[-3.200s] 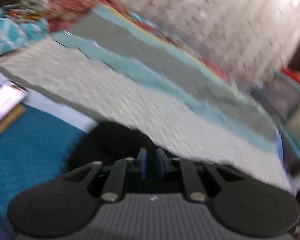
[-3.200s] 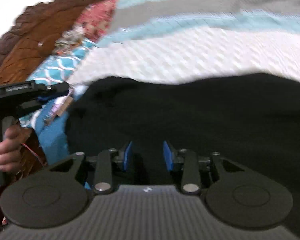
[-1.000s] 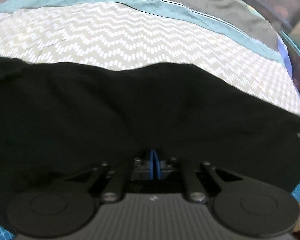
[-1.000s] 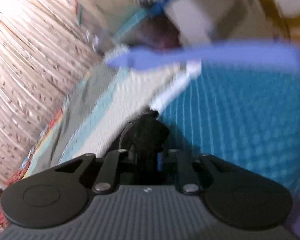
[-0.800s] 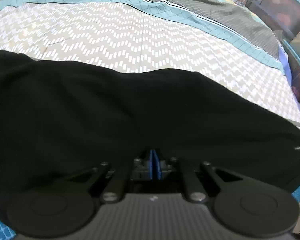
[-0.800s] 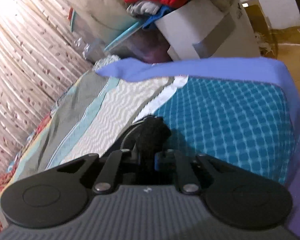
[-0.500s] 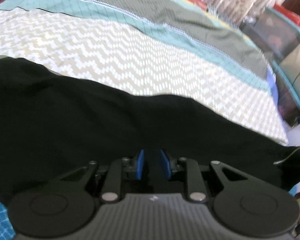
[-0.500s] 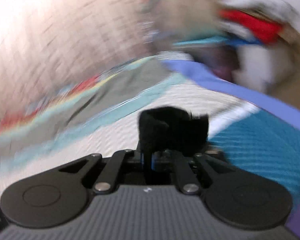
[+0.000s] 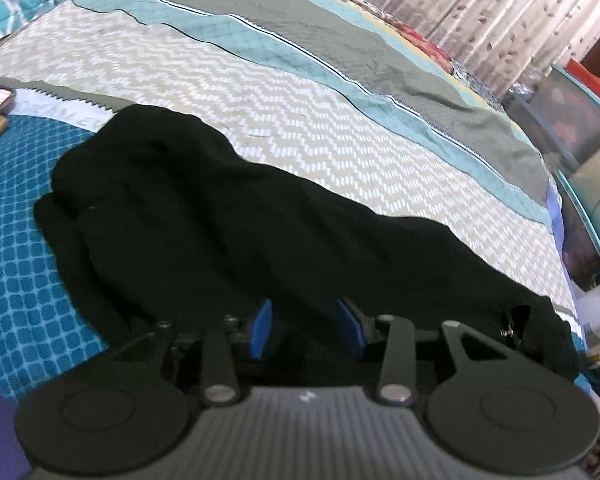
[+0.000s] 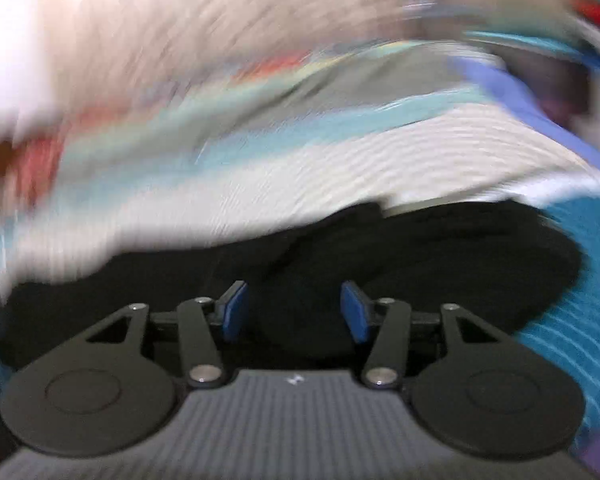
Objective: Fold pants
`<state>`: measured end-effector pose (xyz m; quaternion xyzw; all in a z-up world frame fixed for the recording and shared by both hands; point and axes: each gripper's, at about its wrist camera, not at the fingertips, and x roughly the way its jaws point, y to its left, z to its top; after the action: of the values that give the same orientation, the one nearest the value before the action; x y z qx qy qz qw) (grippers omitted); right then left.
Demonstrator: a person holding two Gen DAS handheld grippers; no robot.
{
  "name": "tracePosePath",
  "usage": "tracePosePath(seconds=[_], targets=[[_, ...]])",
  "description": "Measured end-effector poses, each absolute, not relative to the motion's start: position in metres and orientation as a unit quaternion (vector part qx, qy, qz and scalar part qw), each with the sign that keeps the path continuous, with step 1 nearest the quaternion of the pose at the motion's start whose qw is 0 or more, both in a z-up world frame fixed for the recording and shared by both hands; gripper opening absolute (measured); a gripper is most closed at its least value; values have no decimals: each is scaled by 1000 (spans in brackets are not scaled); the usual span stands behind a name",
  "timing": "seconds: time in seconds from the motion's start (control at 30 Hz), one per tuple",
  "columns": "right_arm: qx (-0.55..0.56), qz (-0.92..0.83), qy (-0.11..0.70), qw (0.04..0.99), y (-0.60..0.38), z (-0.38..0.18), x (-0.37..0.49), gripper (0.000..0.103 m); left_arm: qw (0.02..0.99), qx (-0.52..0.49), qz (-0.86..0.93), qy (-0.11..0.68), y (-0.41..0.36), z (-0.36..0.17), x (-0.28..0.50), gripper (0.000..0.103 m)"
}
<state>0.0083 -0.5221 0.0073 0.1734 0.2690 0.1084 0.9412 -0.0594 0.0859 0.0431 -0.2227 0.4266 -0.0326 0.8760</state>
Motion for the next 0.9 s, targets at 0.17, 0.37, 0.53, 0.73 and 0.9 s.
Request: tracePosePath(seconds=[0.17, 0.37, 0.53, 0.73, 0.9], targets=[[361, -82, 229, 900, -651, -19, -2, 56, 872, -238, -47, 425, 77, 44, -47, 37], [428, -95, 254, 862, -694, -58, 40, 52, 871, -225, -61, 433, 49, 47, -41, 37], [379, -1, 229, 897, -644, -16, 47, 14, 875, -218, -53, 429, 50, 53, -46, 37], [111, 203, 281, 932, -489, 22, 24, 19, 868, -244, -25, 431, 72, 47, -49, 37], [2, 218, 354, 910, -429, -12, 24, 67, 874, -244, -25, 420, 86, 50, -60, 37]])
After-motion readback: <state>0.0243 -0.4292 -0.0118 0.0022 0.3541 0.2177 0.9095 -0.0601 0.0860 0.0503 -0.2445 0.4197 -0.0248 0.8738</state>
